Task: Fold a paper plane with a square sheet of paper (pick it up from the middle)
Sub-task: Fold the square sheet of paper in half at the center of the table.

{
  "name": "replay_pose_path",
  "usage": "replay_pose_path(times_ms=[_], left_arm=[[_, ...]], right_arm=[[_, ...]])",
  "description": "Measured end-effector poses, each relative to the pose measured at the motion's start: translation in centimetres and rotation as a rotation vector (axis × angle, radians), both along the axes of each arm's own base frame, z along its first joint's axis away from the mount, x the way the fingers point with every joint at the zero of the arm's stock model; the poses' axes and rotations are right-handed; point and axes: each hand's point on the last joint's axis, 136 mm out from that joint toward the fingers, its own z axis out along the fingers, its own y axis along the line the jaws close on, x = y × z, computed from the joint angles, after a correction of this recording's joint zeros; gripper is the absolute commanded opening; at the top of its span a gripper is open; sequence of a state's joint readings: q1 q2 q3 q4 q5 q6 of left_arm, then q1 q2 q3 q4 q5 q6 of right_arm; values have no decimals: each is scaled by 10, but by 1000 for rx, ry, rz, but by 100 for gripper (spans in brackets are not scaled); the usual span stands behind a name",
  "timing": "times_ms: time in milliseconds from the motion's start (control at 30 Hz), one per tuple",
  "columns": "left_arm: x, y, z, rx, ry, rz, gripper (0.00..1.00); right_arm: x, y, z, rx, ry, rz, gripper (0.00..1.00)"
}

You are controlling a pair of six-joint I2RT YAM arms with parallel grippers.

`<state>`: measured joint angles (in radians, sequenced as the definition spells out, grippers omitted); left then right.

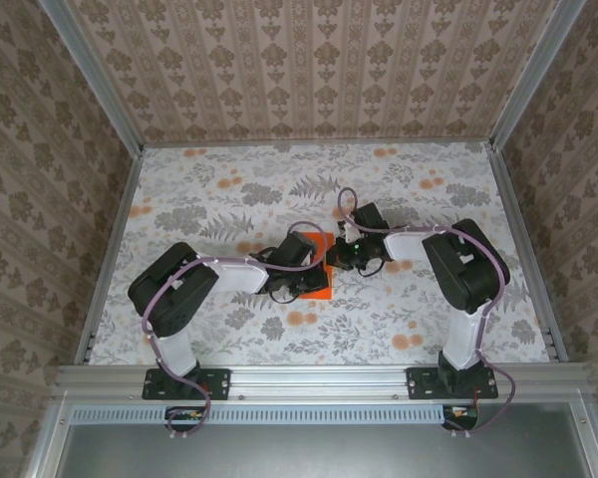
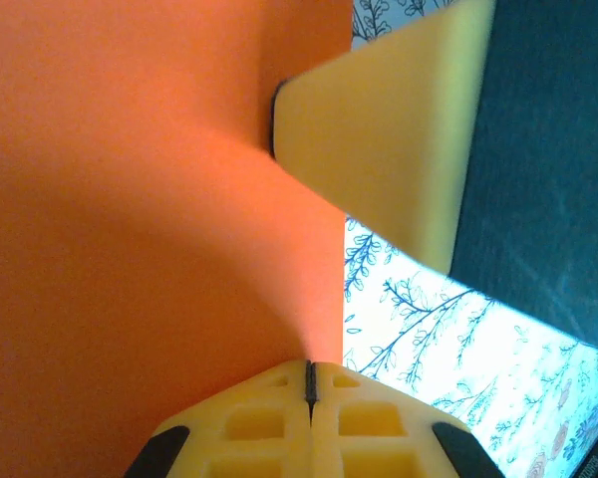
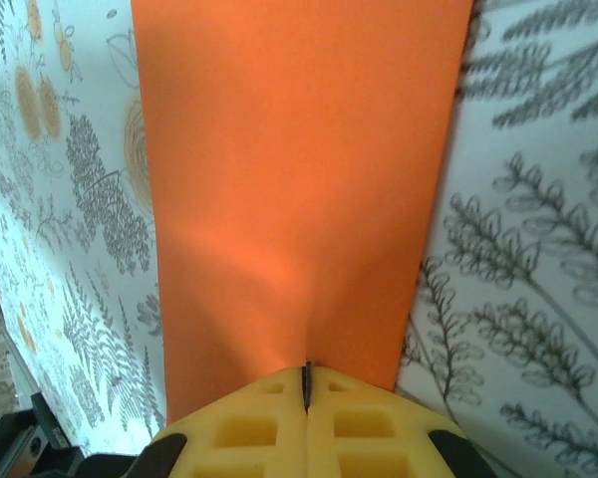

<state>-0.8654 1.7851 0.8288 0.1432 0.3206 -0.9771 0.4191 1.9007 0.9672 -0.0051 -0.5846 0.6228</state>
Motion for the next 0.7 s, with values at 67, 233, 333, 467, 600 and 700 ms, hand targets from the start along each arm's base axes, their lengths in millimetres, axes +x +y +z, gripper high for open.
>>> replay_pose_path(times_ms=[67,233,333,467,600,700], left_arm=[[0,0,0,-1,3,2,0],[1,0,0,-6,1,9,0],[1,0,0,-10,0,10,0],[1,0,0,-13,1,9,0],[1,0,0,-14,3,7,0],[-2,-1,1,-22,17,-4,0]], right_arm=[[5,1,-1,-1,11,-3,0],[20,1,-1,13,32,-12,0],[40,-4,0,11,13,-41,0],[65,-12,1,13,-7,-75,0],[77,-14,1,9,-6,-80,0],[84,-16,3,1,-16,-86,0]])
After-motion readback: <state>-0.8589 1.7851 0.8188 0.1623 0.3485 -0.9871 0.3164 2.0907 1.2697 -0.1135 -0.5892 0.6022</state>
